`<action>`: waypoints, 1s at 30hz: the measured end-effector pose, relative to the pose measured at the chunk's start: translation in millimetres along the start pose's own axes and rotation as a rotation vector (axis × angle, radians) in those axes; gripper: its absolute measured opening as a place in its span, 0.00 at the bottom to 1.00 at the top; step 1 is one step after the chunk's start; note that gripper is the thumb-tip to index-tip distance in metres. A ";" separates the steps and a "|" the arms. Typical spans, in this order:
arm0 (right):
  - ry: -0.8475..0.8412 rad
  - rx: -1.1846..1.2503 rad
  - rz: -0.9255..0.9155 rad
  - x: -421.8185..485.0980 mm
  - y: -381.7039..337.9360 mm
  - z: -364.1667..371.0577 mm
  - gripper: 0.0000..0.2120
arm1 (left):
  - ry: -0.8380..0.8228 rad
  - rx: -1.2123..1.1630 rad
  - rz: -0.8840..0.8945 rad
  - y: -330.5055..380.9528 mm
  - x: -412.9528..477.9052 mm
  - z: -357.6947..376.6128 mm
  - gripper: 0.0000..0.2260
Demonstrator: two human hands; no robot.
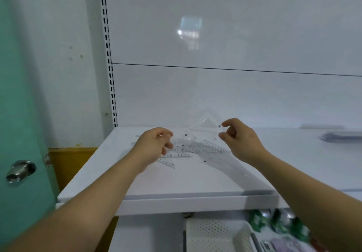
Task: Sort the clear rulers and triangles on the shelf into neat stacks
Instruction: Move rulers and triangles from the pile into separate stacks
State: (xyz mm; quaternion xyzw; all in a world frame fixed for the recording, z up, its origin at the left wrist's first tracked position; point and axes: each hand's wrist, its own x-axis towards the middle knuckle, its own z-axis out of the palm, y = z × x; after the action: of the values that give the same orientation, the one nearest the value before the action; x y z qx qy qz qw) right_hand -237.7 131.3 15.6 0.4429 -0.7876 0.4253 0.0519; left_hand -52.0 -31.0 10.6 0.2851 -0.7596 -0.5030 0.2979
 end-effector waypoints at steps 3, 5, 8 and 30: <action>0.028 -0.027 0.030 -14.2 15.7 -24.3 0.10 | -0.013 0.067 0.021 8.7 -4.7 28.4 0.11; 0.054 -0.029 0.052 -24.3 28.2 -45.5 0.10 | -0.086 0.149 0.043 16.8 -11.1 52.3 0.16; 0.091 -0.057 0.091 -42.5 54.5 -84.1 0.10 | -0.197 0.270 0.139 34.8 -20.9 98.3 0.24; 0.256 -0.347 0.414 -175.6 304.5 -384.3 0.16 | -0.330 0.594 0.264 140.9 -62.4 462.2 0.23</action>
State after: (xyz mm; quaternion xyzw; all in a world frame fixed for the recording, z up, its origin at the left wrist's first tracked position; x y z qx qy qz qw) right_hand -471.2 596.0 -11.7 0.2000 -0.9091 0.3383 0.1381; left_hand -371.3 336.0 -14.4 0.1737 -0.9407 -0.2566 0.1381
